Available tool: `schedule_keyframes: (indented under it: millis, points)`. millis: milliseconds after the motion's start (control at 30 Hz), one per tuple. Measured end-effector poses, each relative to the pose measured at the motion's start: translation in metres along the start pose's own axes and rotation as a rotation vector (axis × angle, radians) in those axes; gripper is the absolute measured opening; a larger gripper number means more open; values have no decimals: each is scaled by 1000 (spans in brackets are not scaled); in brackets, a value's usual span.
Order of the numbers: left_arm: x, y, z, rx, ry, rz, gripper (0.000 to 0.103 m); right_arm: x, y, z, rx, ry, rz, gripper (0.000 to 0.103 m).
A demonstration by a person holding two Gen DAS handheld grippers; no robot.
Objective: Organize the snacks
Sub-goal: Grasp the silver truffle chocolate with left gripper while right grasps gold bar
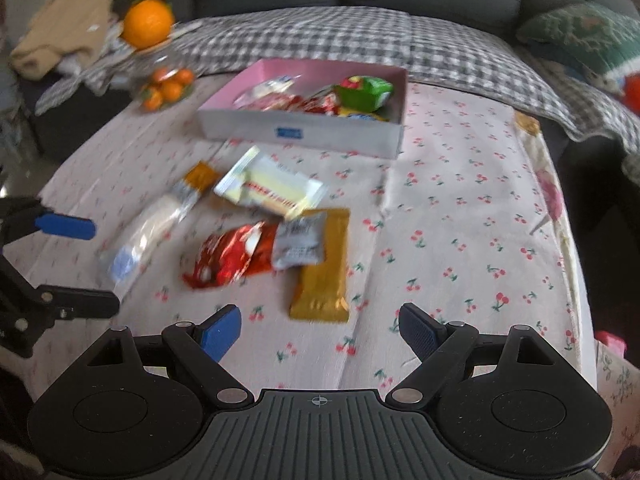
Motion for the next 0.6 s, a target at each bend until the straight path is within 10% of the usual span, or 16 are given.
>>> schedule_keyframes:
  millis: [400, 600]
  points:
    - [-1, -61, 38, -224, 109, 264, 86, 9, 17, 18, 113, -24, -103, 88]
    - [-10, -70, 56, -294, 210, 279, 61, 2, 12, 19, 101, -10, -71, 88]
Point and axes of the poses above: each gripper's, at about its wrist camera, not at the fingertips, and x roughly against the way its jaws point, y to its left, z to its underside, the point moved 6 cm from there along -x, roughly the way its jaws point, and after that the axes turned 12 degrees about x, right-handed, at the moved point
